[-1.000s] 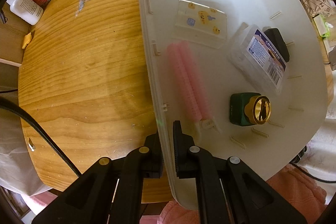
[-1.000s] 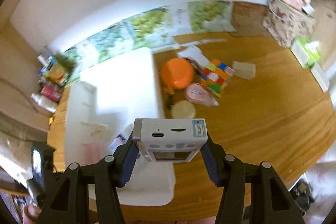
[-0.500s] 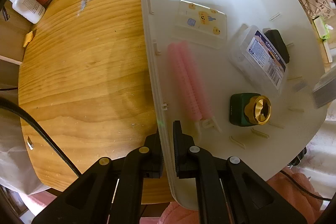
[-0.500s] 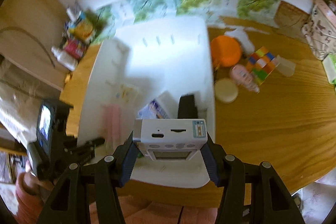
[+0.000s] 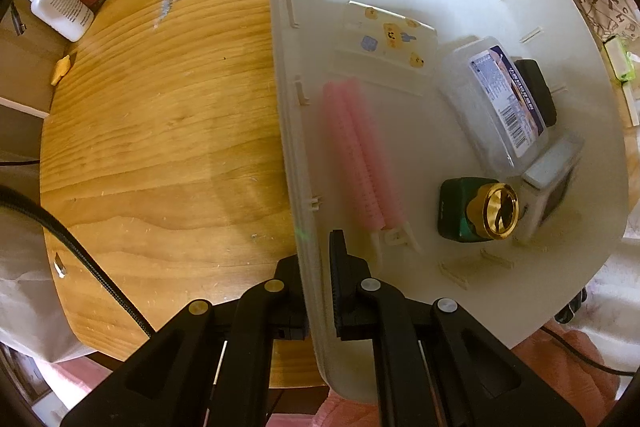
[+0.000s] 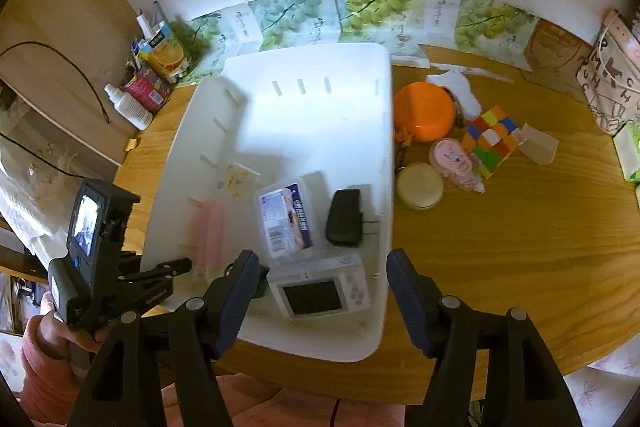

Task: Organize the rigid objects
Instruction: 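Carry the game device into the tray and open the right tool, then move the right tool to the Rubik's cube and grasp it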

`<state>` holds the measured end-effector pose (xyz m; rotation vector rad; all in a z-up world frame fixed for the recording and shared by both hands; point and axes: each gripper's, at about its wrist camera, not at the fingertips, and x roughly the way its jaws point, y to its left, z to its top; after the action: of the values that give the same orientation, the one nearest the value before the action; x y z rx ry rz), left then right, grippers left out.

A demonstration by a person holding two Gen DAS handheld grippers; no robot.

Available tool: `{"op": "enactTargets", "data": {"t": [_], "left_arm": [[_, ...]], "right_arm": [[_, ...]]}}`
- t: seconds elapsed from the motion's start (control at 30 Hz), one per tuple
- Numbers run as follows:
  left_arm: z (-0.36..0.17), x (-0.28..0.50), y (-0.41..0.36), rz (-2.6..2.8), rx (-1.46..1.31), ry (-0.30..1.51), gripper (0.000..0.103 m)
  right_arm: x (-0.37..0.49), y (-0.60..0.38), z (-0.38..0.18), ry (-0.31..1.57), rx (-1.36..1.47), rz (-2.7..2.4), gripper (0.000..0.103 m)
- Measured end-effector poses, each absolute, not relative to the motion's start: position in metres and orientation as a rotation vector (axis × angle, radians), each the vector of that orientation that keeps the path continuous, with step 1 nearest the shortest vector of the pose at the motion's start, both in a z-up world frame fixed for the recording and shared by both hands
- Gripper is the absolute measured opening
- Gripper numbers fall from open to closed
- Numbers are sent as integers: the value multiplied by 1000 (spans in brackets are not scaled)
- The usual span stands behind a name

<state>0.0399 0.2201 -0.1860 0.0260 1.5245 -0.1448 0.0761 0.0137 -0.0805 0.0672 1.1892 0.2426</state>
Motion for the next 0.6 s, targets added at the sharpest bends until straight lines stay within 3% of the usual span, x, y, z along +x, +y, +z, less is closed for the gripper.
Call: {"op": "enactTargets", "data": {"t": [0.43,0.6], "left_arm": [[-188,31,223,-78,7,1499,8],[-190,27,223,-26,-5,1489,8]], "right_arm": [[112,-64,-88,1234,169,158,68],[136,-97,-103,1280,227,121,73]]}}
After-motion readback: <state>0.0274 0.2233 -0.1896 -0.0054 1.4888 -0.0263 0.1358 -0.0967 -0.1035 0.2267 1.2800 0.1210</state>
